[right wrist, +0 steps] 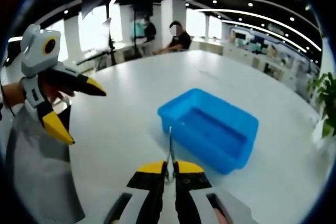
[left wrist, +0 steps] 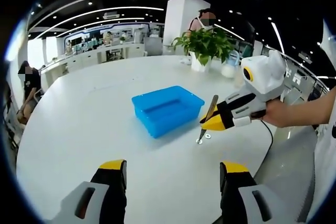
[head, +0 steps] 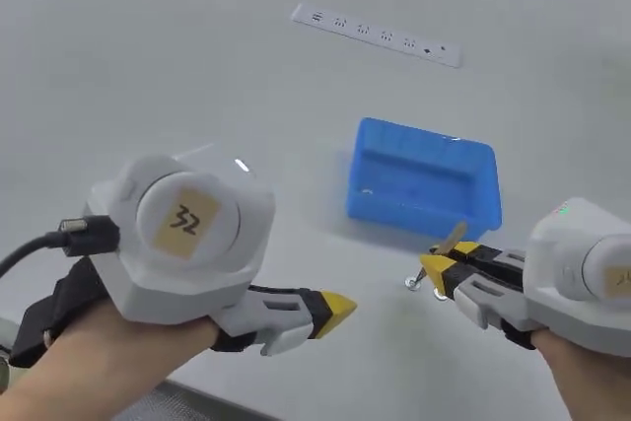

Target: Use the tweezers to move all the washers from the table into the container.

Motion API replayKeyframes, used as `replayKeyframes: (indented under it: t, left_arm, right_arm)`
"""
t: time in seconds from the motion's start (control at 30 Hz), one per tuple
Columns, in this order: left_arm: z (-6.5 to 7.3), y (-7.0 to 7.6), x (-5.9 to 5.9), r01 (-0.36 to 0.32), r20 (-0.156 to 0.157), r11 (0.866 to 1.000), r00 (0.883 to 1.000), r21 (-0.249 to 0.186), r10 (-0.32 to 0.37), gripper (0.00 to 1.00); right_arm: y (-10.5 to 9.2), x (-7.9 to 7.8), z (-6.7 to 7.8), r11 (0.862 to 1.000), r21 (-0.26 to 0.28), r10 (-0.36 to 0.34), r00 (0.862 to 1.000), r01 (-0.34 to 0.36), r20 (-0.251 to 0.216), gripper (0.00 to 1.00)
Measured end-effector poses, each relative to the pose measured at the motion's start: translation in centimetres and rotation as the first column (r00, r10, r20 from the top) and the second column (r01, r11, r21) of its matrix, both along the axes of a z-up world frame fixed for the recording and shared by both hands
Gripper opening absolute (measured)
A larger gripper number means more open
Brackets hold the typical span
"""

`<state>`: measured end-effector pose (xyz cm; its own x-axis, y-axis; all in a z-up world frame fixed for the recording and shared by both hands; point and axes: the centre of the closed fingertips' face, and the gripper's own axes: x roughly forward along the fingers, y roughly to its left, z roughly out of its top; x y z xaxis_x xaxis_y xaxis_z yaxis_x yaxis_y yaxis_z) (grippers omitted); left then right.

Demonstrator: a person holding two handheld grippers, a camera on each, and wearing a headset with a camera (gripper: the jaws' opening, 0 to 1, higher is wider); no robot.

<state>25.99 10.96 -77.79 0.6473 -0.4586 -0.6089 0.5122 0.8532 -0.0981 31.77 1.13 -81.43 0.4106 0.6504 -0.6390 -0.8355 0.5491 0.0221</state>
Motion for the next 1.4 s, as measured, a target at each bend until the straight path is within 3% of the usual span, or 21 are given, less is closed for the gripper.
replayKeyframes:
  t: [0.2, 0.8, 1.07, 1.23, 1.4]
  left_arm:
    - [-0.14, 0.02, -0.23, 0.002, -0.004, 1.000, 1.000, 0.005, -0.002, 0.73]
    - [-0.09, 0.26, -0.18, 0.004, -0.001, 1.000, 1.000, 0.011, -0.004, 0.72]
    - [-0.20, 0.29, -0.27, 0.007, -0.003, 1.000, 1.000, 0.016, -0.007, 0.71]
    - [-0.22, 0.19, -0.21, 0.009, -0.003, 1.000, 1.000, 0.016, -0.009, 0.71]
    - [-0.26, -0.06, -0.15, 0.017, -0.002, 1.000, 1.000, 0.020, -0.017, 0.71]
  right_arm:
    - [-0.02, -0.14, 0.01, 1.000, -0.002, -0.012, 1.000, 0.012, 0.001, 0.04]
    - [0.05, 0.16, 0.25, 0.993, 0.072, -0.091, 0.994, 0.095, -0.064, 0.04]
    - [0.07, 0.04, -0.12, 0.993, 0.067, -0.093, 0.994, 0.097, -0.057, 0.04]
    - [0.09, -0.54, -0.31, 0.999, 0.012, -0.047, 0.999, 0.047, 0.003, 0.03]
    - [-0.11, -0.45, -0.33, 0.998, 0.018, -0.055, 0.998, 0.055, 0.007, 0.02]
